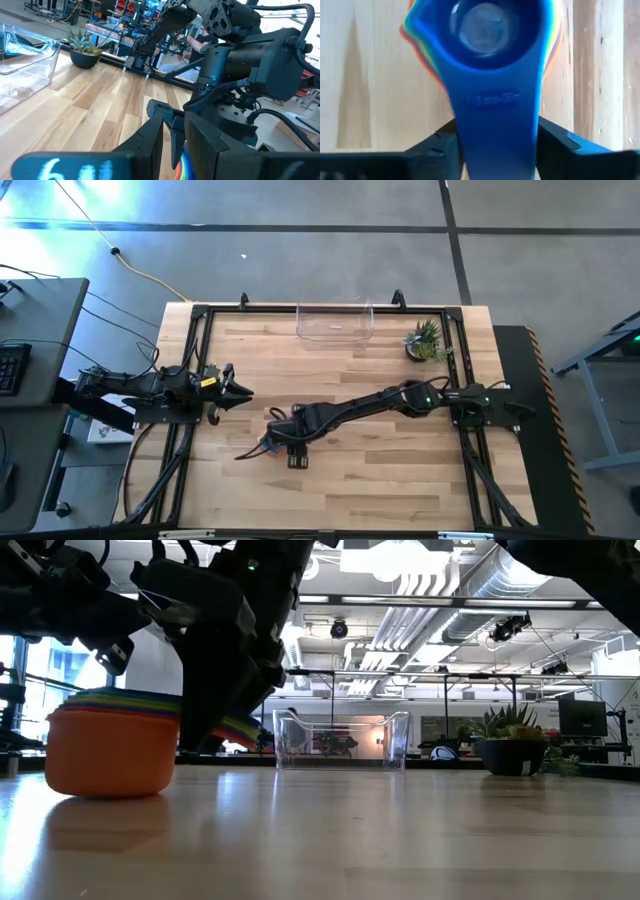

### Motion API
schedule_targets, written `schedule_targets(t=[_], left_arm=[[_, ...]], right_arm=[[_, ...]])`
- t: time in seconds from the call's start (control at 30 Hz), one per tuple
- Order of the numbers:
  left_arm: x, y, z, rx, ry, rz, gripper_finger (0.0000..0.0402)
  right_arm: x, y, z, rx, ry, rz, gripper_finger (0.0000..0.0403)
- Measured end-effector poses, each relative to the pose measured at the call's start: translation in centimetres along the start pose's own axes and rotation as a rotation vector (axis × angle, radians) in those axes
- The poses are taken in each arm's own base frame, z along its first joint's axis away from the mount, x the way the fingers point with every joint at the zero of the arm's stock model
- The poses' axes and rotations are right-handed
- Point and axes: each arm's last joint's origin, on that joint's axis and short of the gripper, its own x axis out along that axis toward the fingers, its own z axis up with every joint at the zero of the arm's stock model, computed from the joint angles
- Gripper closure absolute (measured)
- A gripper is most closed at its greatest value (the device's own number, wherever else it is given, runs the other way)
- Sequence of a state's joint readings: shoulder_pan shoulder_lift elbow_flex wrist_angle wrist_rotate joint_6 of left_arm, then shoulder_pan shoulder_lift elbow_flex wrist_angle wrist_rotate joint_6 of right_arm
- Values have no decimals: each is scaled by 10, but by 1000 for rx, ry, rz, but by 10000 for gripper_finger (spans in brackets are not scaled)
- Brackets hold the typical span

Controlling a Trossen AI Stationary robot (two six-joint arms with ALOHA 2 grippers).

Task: Nest measuring cups in basket
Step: Put the nest of measuring cups into the transparent bin

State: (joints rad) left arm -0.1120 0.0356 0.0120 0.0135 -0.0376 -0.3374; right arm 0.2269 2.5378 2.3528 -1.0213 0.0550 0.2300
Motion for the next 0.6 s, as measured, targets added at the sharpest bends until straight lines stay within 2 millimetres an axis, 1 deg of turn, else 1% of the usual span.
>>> schedule_targets(t=[0.1, 0.17, 0.3, 0.47, 0.6], left_arm=[[0, 0, 0, 0, 0, 0, 330], [0, 0, 0, 0, 0, 0, 330], [0, 0, 0, 0, 0, 0, 330], [0, 0, 0, 0, 0, 0, 330], [0, 0, 0, 0, 0, 0, 330]], right_arm=[[0, -2, 1, 17, -2, 0, 260], [0, -3, 1, 30, -2, 0, 276], [0, -6, 1, 53, -5, -11, 278], [0, -9, 2, 74, -20, -76, 279], [1, -18, 3, 92, -18, -119, 279]])
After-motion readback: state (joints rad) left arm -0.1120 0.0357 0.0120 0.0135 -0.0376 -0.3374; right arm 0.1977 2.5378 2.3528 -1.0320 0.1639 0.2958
